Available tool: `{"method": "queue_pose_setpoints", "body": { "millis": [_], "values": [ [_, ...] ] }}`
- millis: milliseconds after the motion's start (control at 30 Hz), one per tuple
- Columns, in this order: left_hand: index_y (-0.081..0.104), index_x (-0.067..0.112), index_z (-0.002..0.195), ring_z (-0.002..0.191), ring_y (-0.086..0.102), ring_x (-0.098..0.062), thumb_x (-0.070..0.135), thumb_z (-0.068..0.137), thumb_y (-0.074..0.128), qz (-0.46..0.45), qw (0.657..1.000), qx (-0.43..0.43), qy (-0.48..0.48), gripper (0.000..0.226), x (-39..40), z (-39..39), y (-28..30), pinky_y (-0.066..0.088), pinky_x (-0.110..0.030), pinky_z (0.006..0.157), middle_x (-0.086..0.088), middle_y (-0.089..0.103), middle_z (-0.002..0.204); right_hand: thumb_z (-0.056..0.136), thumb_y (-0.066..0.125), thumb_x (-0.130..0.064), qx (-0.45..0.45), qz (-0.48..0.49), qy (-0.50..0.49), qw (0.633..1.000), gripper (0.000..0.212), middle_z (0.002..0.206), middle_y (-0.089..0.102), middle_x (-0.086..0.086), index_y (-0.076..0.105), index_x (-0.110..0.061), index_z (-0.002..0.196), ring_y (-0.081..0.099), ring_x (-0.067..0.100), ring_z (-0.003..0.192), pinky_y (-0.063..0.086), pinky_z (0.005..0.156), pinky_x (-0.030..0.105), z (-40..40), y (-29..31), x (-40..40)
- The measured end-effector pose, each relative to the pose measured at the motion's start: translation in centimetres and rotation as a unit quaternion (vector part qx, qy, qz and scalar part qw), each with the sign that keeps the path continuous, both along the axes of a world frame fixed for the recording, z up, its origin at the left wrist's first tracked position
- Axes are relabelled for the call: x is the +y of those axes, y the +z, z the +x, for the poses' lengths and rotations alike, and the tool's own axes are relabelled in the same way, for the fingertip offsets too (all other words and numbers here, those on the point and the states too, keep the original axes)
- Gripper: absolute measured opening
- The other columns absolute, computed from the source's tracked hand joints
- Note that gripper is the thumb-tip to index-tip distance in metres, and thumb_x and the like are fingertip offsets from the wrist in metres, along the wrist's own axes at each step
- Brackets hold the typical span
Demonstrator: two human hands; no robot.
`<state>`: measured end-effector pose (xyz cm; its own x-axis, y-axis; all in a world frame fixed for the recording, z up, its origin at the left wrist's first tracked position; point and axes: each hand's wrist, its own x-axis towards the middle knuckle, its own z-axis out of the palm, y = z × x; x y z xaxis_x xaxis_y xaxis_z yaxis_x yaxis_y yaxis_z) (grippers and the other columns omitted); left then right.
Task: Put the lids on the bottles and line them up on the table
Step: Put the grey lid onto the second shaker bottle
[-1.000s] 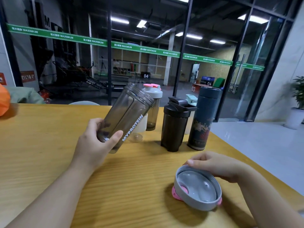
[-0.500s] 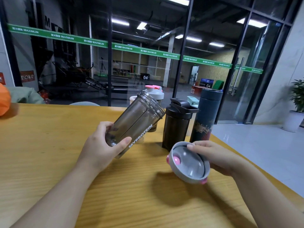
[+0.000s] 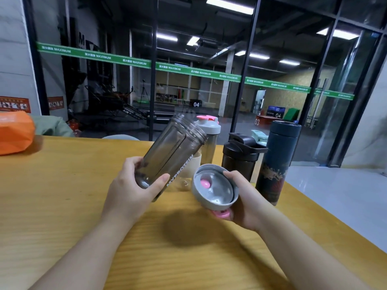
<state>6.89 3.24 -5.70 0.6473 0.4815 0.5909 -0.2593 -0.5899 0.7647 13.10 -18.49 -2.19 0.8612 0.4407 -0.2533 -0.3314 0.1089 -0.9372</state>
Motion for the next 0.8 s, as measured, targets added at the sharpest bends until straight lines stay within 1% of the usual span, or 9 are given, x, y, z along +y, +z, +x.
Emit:
{"method": "queue_pose_setpoints", "body": {
  "millis": [100,167,233,300,367,433,500,633,800],
  "values": [
    [0.050,0.031,0.112,0.091,0.060,-0.012,0.042,0.067,0.081,0.002,1.000,-0.013,0.004,0.056,0.2,0.0,0.1,0.050,-0.032,0.078,0.019,0.060,0.104,0.089,0.048,-0.045,0.020,-0.007,0.013,1.000,0.039,0.076,0.066,0.009,0.070,-0.014,0.097,0.059,0.023,0.059,0.042,0.051,0.025,0.3,-0.1,1.1],
    [0.050,0.033,0.112,0.094,0.058,-0.013,0.040,0.063,0.084,0.016,1.000,-0.025,0.002,0.060,0.2,0.2,0.2,0.046,-0.023,0.078,0.020,0.058,0.106,0.091,0.044,-0.048,0.031,0.002,0.014,0.999,0.043,0.072,0.062,0.010,0.070,-0.013,0.091,0.053,0.022,0.057,0.033,0.052,0.024,0.4,-0.5,1.4],
    [0.052,0.030,0.119,0.096,0.052,-0.005,0.038,0.060,0.084,0.052,0.998,-0.034,0.013,0.068,0.2,0.4,0.3,0.037,-0.007,0.080,0.013,0.056,0.108,0.093,0.041,-0.047,0.020,0.012,0.023,0.999,0.046,0.074,0.061,0.013,0.069,-0.011,0.096,0.053,0.024,0.058,0.032,0.053,0.027,0.4,-1.0,1.3],
    [0.054,0.023,0.125,0.093,0.043,0.010,0.039,0.056,0.084,0.097,0.994,-0.052,0.017,0.077,0.0,0.3,0.7,0.029,0.004,0.082,0.005,0.050,0.113,0.095,0.036,-0.044,-0.019,0.009,0.033,0.999,0.047,0.079,0.062,0.016,0.066,-0.009,0.106,0.055,0.025,0.055,0.036,0.048,0.027,0.4,-1.3,1.1],
    [0.055,0.022,0.126,0.098,0.040,0.019,0.046,0.053,0.081,0.130,0.989,-0.067,0.006,0.081,-0.1,0.2,0.8,0.026,0.006,0.083,0.004,0.046,0.113,0.096,0.039,-0.042,-0.051,-0.021,-0.011,0.998,0.043,0.094,0.065,0.019,0.067,-0.012,0.109,0.062,0.030,0.062,0.046,0.045,0.032,0.5,-1.7,1.0],
    [0.055,0.024,0.127,0.101,0.039,0.020,0.052,0.051,0.081,0.156,0.986,-0.067,-0.008,0.085,0.0,0.2,0.8,0.028,0.004,0.085,0.005,0.046,0.112,0.095,0.044,-0.041,-0.053,-0.056,-0.065,0.995,0.036,0.105,0.066,0.019,0.069,-0.017,0.103,0.065,0.035,0.076,0.054,0.052,0.039,0.4,-1.8,0.9],
    [0.055,0.028,0.127,0.102,0.040,0.017,0.055,0.050,0.082,0.168,0.984,-0.062,-0.016,0.086,0.3,0.1,0.9,0.028,0.003,0.087,0.006,0.046,0.112,0.095,0.047,-0.040,-0.058,-0.076,-0.094,0.991,0.031,0.106,0.065,0.018,0.066,-0.016,0.101,0.065,0.036,0.084,0.058,0.060,0.042,0.3,-1.6,1.0],
    [0.053,0.028,0.128,0.104,0.039,0.018,0.058,0.052,0.075,0.206,0.976,-0.069,-0.021,0.085,1.0,-0.3,1.5,0.027,0.003,0.089,0.010,0.046,0.110,0.094,0.050,-0.038,-0.118,-0.099,-0.112,0.982,0.022,0.105,0.061,0.015,0.062,-0.019,0.094,0.064,0.034,0.083,0.060,0.062,0.045,0.1,-1.3,0.8],
    [0.049,0.030,0.131,0.107,0.040,0.015,0.059,0.056,0.067,0.258,0.963,-0.071,-0.043,0.082,1.6,-1.2,2.9,0.028,0.000,0.094,0.013,0.047,0.112,0.087,0.056,-0.041,-0.165,-0.127,-0.124,0.970,0.024,0.096,0.067,0.011,0.067,-0.020,0.091,0.064,0.039,0.095,0.053,0.083,0.058,0.3,-1.7,0.8]
  ]
}}
